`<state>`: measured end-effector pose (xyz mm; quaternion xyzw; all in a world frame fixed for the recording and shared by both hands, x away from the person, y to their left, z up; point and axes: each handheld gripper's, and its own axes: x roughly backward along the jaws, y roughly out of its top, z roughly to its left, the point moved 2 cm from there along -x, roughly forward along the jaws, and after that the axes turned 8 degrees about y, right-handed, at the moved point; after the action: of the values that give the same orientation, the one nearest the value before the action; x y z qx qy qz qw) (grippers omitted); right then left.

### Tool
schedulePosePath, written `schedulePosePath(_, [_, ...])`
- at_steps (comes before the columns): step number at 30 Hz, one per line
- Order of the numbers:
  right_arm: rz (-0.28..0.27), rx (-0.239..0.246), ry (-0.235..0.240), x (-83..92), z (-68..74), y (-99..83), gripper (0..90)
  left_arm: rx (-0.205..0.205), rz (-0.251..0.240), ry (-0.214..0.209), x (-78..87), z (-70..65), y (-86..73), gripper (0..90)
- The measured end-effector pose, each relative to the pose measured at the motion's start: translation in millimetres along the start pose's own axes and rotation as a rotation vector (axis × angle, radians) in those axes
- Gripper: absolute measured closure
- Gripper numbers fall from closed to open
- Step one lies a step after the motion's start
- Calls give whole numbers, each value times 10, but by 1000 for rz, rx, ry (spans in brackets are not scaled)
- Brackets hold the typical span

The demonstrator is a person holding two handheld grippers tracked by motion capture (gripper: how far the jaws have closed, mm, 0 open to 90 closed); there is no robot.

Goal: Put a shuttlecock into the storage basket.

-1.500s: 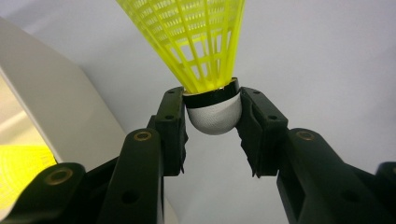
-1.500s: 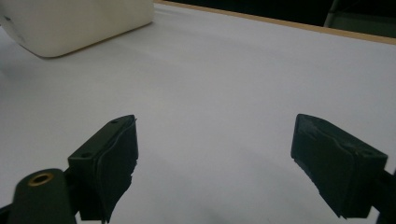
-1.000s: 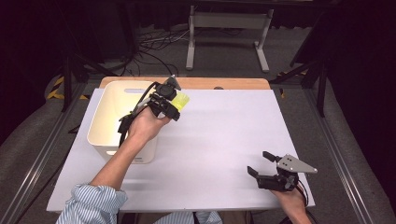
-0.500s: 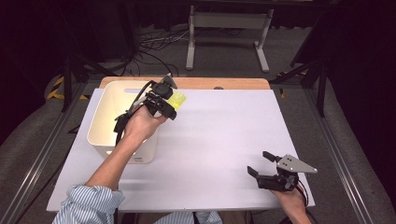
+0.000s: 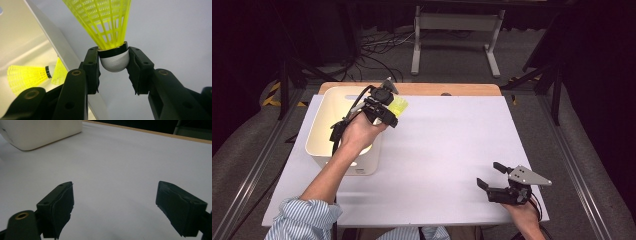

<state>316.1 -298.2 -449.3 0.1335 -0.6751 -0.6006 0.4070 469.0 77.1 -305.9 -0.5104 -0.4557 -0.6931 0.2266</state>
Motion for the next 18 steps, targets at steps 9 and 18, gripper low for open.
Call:
schedulePosePath(9, [0,-1,0,-1,-1,0,154,7,3,7,22,59,-22,634])
schedulePosePath(18, [0,-2,-1,-3,-1,1,154,16,-3,6,53,103,-40,634])
